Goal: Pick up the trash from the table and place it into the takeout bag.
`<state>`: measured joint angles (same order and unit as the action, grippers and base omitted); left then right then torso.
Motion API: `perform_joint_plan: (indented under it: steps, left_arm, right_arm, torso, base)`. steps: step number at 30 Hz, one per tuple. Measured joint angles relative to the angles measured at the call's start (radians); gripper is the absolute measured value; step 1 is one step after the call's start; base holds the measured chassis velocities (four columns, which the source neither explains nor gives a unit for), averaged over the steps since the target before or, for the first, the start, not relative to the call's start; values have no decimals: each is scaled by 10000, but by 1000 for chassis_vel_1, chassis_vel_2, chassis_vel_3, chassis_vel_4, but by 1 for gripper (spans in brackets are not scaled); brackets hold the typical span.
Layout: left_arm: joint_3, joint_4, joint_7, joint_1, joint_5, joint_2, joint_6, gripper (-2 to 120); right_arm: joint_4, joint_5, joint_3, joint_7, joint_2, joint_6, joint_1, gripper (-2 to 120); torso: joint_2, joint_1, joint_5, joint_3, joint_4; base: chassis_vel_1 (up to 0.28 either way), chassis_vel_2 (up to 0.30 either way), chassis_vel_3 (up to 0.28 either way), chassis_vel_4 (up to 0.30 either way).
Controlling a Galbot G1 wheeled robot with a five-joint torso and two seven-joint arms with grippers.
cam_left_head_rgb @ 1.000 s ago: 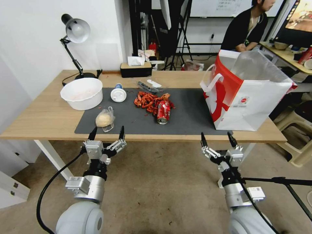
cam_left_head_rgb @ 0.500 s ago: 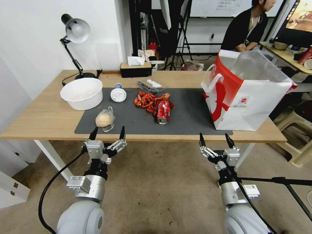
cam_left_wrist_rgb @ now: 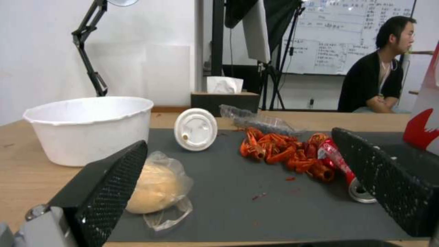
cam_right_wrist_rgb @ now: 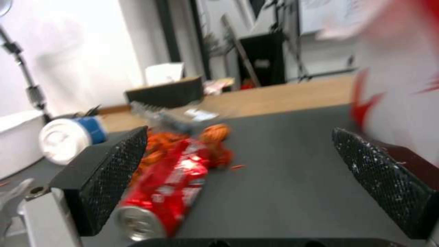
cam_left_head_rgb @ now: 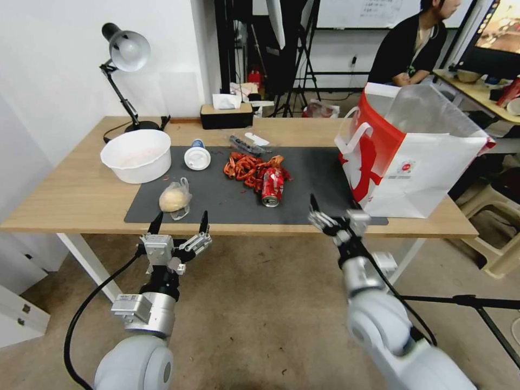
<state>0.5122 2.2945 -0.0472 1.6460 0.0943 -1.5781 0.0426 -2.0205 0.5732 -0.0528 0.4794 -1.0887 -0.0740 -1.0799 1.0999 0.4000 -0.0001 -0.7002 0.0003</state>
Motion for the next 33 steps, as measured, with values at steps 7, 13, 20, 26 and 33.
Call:
perform_joint_plan:
  steps: [7,13,20,26,33]
  left_arm:
    - [-3,40,-12,73,-111,-134,-45,100]
    - [52,72,-12,149,-137,-173,-144,100]
    - [95,86,9,220,-148,-202,-232,100]
    - [95,80,12,221,-188,-210,-270,100]
    - [98,38,19,168,-190,-189,-281,100]
  right_arm:
    - [709,1270,1579,998,-122,-1226,1926,100]
    - [1301,1857,2456,1999,-426,-2183,3069,100]
    - [2039,2348,3044,3001,-879,-3095,3774,99]
    - [2377,2527,3225,3106,-1121,-3174,3952,99]
    - [2705,2816,3329,3335,-1367,-3392,4117,86]
  torso:
    - [-1,0,0,0,-2]
    - [0,0,-1,1,-4]
    - [0,0,-1,1,-4]
    - [0,0,0,1,-3]
    - [2,0,0,2,-3]
  base:
    - [0,0,0,0]
    - [0,0,0,0]
    - [0,0,0,0]
    - [0,0,0,0]
    - [0,0,0,0]
